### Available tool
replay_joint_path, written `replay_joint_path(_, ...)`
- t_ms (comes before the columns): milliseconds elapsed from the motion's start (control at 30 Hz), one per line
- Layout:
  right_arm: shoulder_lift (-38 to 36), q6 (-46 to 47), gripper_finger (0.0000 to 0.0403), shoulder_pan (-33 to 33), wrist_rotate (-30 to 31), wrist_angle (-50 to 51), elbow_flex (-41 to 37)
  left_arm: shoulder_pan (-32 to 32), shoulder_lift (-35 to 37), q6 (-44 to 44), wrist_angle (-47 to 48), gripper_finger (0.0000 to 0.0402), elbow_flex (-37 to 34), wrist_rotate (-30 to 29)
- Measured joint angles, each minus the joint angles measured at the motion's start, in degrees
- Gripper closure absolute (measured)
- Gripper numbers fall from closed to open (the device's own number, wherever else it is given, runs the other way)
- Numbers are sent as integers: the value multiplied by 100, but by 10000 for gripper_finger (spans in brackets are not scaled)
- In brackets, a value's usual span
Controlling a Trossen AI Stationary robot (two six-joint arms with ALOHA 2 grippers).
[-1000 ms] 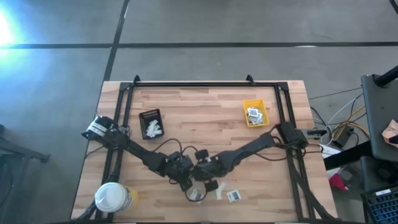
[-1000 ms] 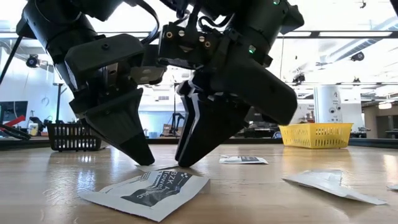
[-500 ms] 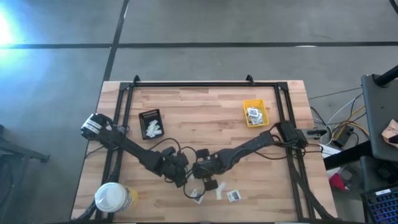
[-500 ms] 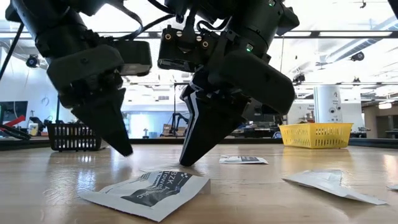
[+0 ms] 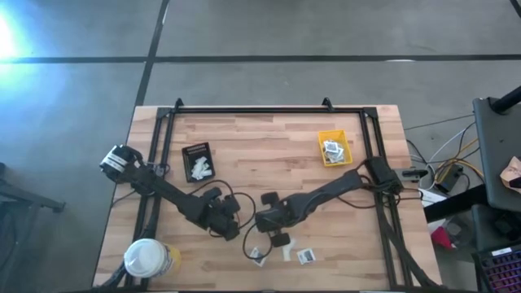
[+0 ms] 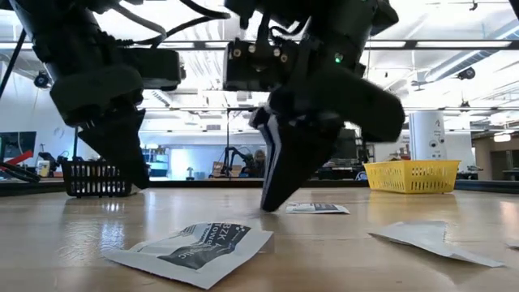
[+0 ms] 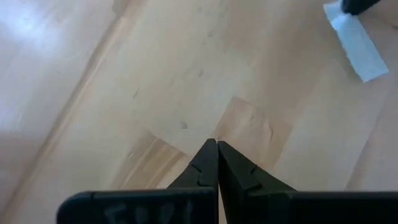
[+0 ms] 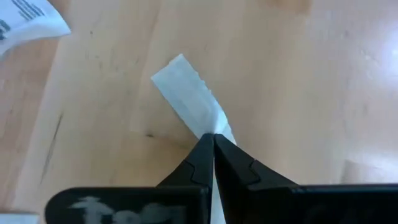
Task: Pick & Place First Aid Supplies
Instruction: Put the green bandage into the black bin
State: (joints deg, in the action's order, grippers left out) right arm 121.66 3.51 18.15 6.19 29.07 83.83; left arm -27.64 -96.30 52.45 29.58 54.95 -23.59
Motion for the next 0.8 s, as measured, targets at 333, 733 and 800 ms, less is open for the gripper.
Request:
replay_joint_path(333, -636, -26, 395, -72, 1008, 992, -15, -10, 14, 2, -10, 401, 8, -158)
replay_joint_path(733, -1616, 404, 395, -687, 1906, 1244, -754, -17, 18, 2, -61, 401, 8, -212)
replay_joint_path(800, -1859, 531, 395, -818, 1948, 1180, -1046, -17, 18, 2, -50, 401, 8, -214)
